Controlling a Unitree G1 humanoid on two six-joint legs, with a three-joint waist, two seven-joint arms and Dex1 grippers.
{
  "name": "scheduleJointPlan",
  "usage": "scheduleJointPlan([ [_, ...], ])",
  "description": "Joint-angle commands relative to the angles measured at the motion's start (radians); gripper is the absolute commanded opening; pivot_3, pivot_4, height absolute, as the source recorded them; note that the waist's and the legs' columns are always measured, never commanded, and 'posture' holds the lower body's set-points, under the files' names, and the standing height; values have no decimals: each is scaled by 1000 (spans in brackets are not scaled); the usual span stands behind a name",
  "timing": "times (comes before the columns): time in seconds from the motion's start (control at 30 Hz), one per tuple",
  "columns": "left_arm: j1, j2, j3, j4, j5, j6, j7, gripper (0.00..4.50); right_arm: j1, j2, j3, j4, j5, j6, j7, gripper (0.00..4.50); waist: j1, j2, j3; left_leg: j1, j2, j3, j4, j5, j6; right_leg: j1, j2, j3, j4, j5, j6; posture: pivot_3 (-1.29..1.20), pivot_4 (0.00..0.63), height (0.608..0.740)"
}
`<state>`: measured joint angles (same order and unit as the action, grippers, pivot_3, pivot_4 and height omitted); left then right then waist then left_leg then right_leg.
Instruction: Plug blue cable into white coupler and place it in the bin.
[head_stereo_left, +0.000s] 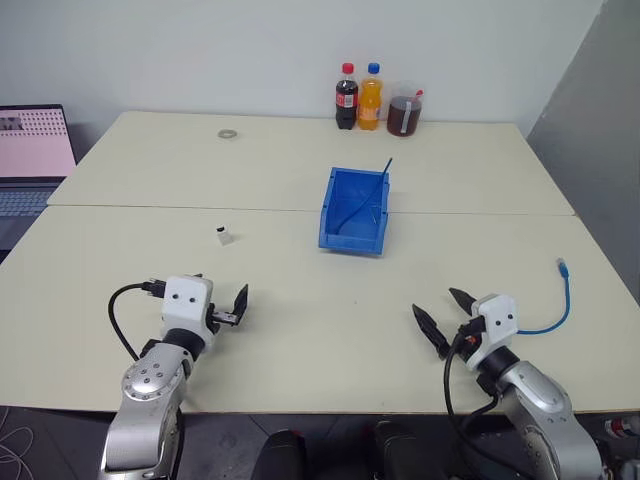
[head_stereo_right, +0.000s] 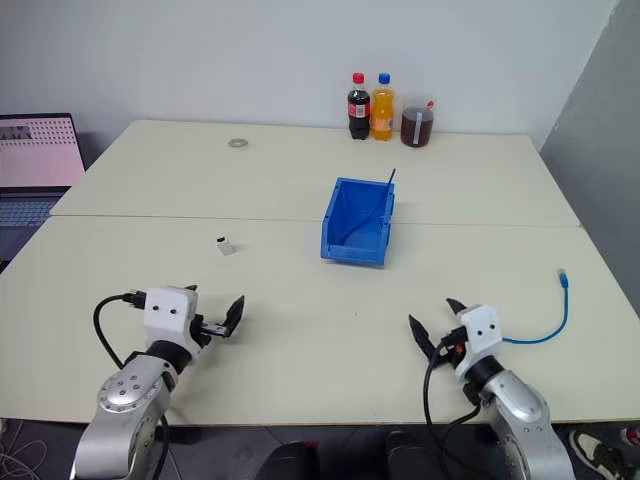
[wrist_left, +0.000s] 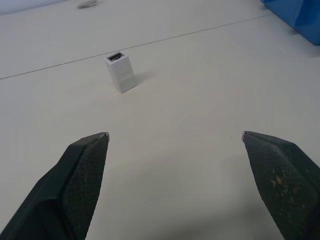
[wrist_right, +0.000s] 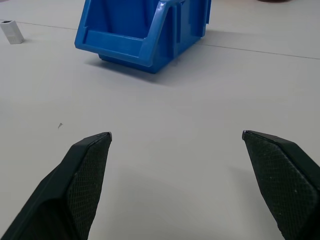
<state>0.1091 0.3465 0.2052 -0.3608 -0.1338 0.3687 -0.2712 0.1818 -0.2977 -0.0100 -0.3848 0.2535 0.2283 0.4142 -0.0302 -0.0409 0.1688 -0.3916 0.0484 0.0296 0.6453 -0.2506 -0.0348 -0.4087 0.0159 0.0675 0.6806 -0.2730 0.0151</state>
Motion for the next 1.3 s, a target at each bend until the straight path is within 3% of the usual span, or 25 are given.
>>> scheduleJointPlan([
  [0.03,19,3,16,-68,-18,-10,-8,4500,-12,-6,4,-4,-3,-26,15,4440,0,0,0,0,0,0,0,0,0,0,0,0,0,0,0,0,150,740],
  [0.57,43,-9,19,-70,29,-21,69,4500,-41,-18,17,62,-22,-68,44,4440,0,0,0,0,0,0,0,0,0,0,0,0,0,0,0,0,150,740],
  [1.07,79,53,-25,-37,-35,-134,-144,4500,-42,-12,11,52,-39,-75,32,4440,-1,0,0,0,0,0,0,0,0,0,0,0,0,0,0,0,150,740],
  [1.2,14,93,-91,-33,-80,-121,-264,4500,-15,-5,-14,-1,-53,-92,-10,4440,1,0,0,0,0,0,0,0,0,0,0,0,0,0,0,0,150,740],
  [1.3,-124,149,-162,-10,-123,-62,-386,4500,17,15,-89,-74,-55,-85,-93,4440,6,0,0,-1,0,1,0,0,0,0,0,-3,0,0,0,0,150,740],
])
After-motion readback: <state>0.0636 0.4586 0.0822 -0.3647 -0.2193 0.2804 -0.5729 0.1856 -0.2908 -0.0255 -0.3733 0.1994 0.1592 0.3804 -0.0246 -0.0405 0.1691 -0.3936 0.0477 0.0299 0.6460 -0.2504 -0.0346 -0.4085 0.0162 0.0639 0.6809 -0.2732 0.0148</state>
